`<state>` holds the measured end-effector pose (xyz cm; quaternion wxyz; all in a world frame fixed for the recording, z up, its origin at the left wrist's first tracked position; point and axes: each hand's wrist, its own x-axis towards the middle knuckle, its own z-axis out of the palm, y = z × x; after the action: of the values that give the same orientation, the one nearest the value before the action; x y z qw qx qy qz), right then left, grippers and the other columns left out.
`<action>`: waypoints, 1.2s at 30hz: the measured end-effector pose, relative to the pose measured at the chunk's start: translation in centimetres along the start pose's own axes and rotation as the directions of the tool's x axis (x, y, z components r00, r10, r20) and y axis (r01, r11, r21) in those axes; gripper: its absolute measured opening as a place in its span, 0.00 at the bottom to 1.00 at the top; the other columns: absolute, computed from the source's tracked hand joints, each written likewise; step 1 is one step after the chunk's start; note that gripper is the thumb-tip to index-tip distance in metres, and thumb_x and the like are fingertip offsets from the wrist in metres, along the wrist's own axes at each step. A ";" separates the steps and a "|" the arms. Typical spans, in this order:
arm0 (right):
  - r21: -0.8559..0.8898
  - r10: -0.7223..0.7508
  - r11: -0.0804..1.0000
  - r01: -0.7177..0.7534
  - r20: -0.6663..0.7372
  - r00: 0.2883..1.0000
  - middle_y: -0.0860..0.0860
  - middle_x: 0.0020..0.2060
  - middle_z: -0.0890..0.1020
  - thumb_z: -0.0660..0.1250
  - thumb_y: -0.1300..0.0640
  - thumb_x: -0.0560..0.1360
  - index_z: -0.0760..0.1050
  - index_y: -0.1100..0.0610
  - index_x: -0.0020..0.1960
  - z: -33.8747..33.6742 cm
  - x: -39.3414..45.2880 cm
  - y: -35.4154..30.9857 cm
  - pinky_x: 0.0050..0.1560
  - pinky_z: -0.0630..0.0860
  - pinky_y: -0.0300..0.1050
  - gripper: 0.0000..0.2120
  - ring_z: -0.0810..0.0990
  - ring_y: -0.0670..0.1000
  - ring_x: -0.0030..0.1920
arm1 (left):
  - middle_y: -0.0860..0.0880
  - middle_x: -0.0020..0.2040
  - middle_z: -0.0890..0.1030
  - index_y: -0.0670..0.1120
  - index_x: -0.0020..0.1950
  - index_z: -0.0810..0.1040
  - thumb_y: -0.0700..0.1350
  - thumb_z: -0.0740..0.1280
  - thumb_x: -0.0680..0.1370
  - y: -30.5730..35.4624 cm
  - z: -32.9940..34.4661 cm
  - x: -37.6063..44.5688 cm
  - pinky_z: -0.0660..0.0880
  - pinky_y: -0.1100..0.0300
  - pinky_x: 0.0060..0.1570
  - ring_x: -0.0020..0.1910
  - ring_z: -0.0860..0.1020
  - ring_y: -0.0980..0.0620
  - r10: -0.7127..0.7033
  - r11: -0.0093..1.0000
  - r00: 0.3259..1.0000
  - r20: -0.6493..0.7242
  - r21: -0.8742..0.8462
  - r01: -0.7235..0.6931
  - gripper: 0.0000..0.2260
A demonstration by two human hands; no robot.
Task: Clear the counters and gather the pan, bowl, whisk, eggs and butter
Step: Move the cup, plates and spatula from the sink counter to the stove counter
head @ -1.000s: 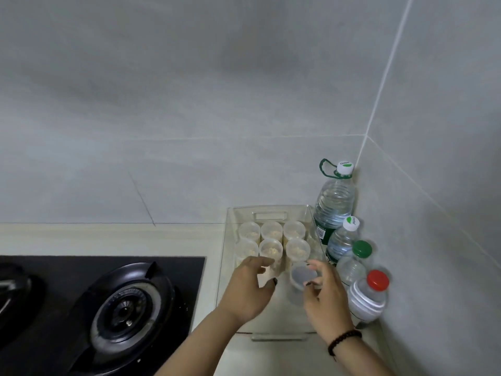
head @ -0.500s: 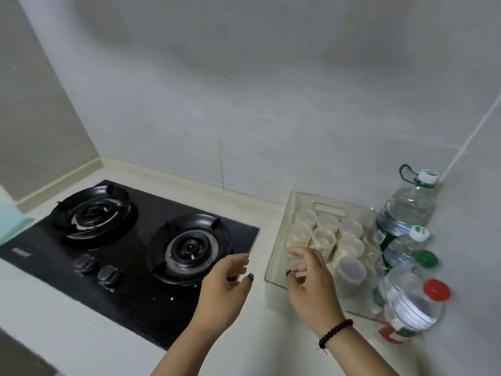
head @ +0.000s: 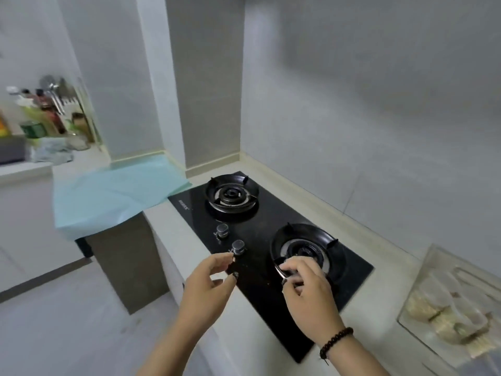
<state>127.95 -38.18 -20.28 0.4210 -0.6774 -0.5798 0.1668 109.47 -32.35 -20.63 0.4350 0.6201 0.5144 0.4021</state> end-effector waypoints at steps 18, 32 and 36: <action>0.165 -0.227 0.970 0.178 0.362 0.904 0.43 0.56 0.71 0.63 0.65 0.76 0.74 0.47 0.50 30.0 4.1 -23.9 0.42 0.71 0.24 0.13 0.75 0.40 0.48 | 0.63 0.51 0.79 0.58 0.55 0.76 0.40 0.67 0.78 -9.1 -36.7 0.3 0.69 0.75 0.44 0.54 0.76 0.65 -0.133 0.988 0.893 -0.430 0.016 0.155 0.13; 0.329 -0.400 0.910 0.252 0.538 0.742 0.43 0.53 0.72 0.64 0.65 0.76 0.74 0.47 0.48 46.1 7.6 -35.1 0.43 0.71 0.24 0.13 0.76 0.41 0.48 | 0.59 0.51 0.82 0.56 0.55 0.79 0.40 0.69 0.77 -14.3 -51.9 -0.4 0.71 0.73 0.46 0.54 0.78 0.63 -0.240 0.961 0.735 -0.635 -0.049 0.271 0.12; 0.363 -0.432 0.896 0.254 0.589 0.683 0.43 0.54 0.71 0.63 0.64 0.76 0.73 0.47 0.49 51.4 10.1 -37.5 0.42 0.72 0.24 0.12 0.75 0.40 0.50 | 0.60 0.51 0.82 0.56 0.55 0.79 0.41 0.69 0.77 -16.0 -55.6 1.8 0.70 0.74 0.45 0.53 0.78 0.65 -0.257 0.949 0.679 -0.688 -0.048 0.311 0.12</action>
<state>69.86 -10.45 -19.30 0.2969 -0.3940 -0.7809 0.3831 52.48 -22.14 -19.21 0.2479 0.3551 0.7424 0.5112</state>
